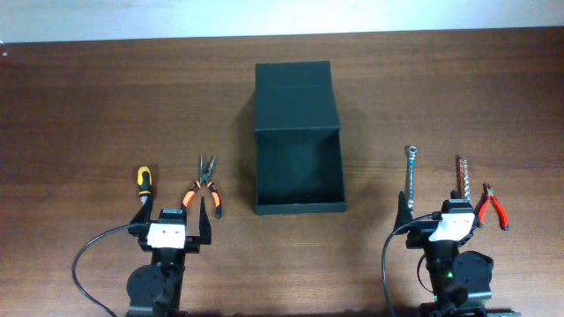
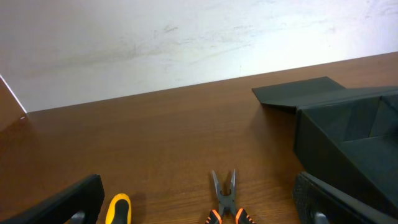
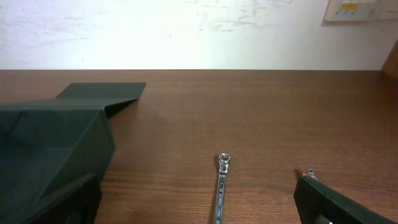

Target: Pack container

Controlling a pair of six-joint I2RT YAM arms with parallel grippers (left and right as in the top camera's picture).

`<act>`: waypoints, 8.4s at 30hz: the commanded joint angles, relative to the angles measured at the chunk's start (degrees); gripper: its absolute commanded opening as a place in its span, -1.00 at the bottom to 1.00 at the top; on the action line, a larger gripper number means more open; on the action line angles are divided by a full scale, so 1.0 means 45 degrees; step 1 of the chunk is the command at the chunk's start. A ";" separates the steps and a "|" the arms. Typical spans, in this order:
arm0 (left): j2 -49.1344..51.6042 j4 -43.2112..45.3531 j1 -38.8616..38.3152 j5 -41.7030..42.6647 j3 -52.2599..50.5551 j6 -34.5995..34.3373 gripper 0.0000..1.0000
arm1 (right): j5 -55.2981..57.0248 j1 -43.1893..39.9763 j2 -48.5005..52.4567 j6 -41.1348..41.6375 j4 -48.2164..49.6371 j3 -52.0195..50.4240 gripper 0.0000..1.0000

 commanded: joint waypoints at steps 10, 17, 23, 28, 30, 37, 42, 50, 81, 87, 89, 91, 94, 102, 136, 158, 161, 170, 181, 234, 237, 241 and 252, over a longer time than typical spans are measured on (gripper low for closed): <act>-0.0121 0.0087 0.0078 0.0165 -0.0117 0.0257 0.98 | 0.0155 -0.0034 -0.0121 -0.0068 -0.0136 -0.0039 0.98; -0.0121 0.0087 0.0078 0.0165 -0.0117 0.0257 0.98 | 0.0155 -0.0034 -0.0121 -0.0068 -0.0136 -0.0039 0.98; -0.0121 0.0087 0.0078 0.0165 -0.0117 0.0257 0.98 | 0.0155 -0.0034 -0.0121 -0.0068 -0.0136 -0.0039 0.98; -0.0121 0.0087 0.0078 0.0165 -0.0117 0.0257 0.98 | 0.0155 -0.0034 -0.0121 -0.0068 -0.0136 -0.0039 0.97; -0.0121 0.0087 0.0078 0.0165 -0.0117 0.0257 0.98 | 0.0155 -0.0034 -0.0121 -0.0068 -0.0136 -0.0039 0.98; -0.0121 0.0087 0.0078 0.0175 -0.0117 0.0257 0.98 | 0.0155 -0.0034 -0.0121 -0.0068 -0.0136 -0.0039 0.98; -0.0121 0.0092 0.0078 0.0175 -0.0117 0.0253 0.98 | 0.0112 -0.0034 -0.0121 0.0073 -0.0141 -0.0039 0.98; 0.2171 -0.1783 0.0078 -0.0010 0.3332 -0.2152 0.98 | -0.1146 -0.0034 0.1613 0.1948 -0.0389 0.2414 0.97; 1.5465 -1.1137 0.0078 0.0034 1.4727 -0.2152 0.98 | -0.0821 -0.2749 2.2853 0.0015 -1.2517 1.6869 0.98; 1.5465 -1.1132 0.0078 0.0034 1.4727 -0.2157 0.98 | -0.1681 -0.2749 2.2993 -0.0126 -1.0404 1.5076 0.98; 1.5465 -1.1132 0.0078 0.0034 1.4727 -0.2152 0.98 | -0.1817 -0.2749 2.3003 -0.0131 -0.9666 1.4367 0.98; 1.5465 -1.1132 0.0078 0.0034 1.4727 -0.2152 0.98 | -0.1817 -0.2749 2.3003 -0.0233 -0.9228 1.4061 0.99; 1.5465 -1.1137 0.0078 0.0034 1.4727 -0.2152 0.98 | -0.1564 -0.2749 2.3003 -0.0316 -0.8830 1.4022 0.98; 1.5465 -1.1142 0.0078 0.0034 1.4727 -0.2152 0.98 | -0.1039 -0.2749 2.3329 -0.0461 -0.8626 1.4018 0.93; 1.5465 -1.1142 0.0078 0.0034 1.4727 -0.2152 0.98 | -0.1195 -0.1268 2.4965 -0.0787 -0.7922 1.4018 -0.29; 1.5426 -1.1166 0.2628 0.0044 1.4999 -0.2147 0.98 | -0.2215 -0.1243 2.4164 -0.0787 -0.9738 1.6218 -0.93; 1.5426 -1.1366 0.3594 0.0039 1.5747 -0.1608 0.98 | -0.2249 -0.0937 2.3474 -0.0874 -1.1186 1.8117 -0.92; 1.5431 -1.1662 0.4464 0.0034 1.6402 -0.1617 0.98 | -0.2254 0.3672 2.2683 -0.6348 -1.4494 2.2692 -0.92; 1.5426 -1.1798 0.4464 0.0039 1.6402 -0.1613 0.98 | -0.3453 0.6499 2.5213 -0.9408 -1.4081 2.2590 -0.92; 1.5431 -1.2094 0.4459 0.0039 1.6402 -0.1574 0.98 | -0.0996 -0.5207 1.7704 -0.2657 -1.3342 1.5941 0.97; 1.5431 -1.2094 0.4459 0.0039 1.6402 -0.1574 0.98 | -0.0996 -0.5848 1.9016 -0.3298 -1.2016 1.5693 0.98; 1.5431 -1.2089 0.4464 0.0039 1.6402 -0.1574 0.98 | -0.0986 -0.6013 2.1070 -0.3463 -1.0758 1.5693 0.98; 1.5431 -1.2148 0.4459 0.0053 1.6402 -0.1574 0.98 | -0.0942 -0.6013 2.4761 -0.3701 -0.9539 1.5688 0.98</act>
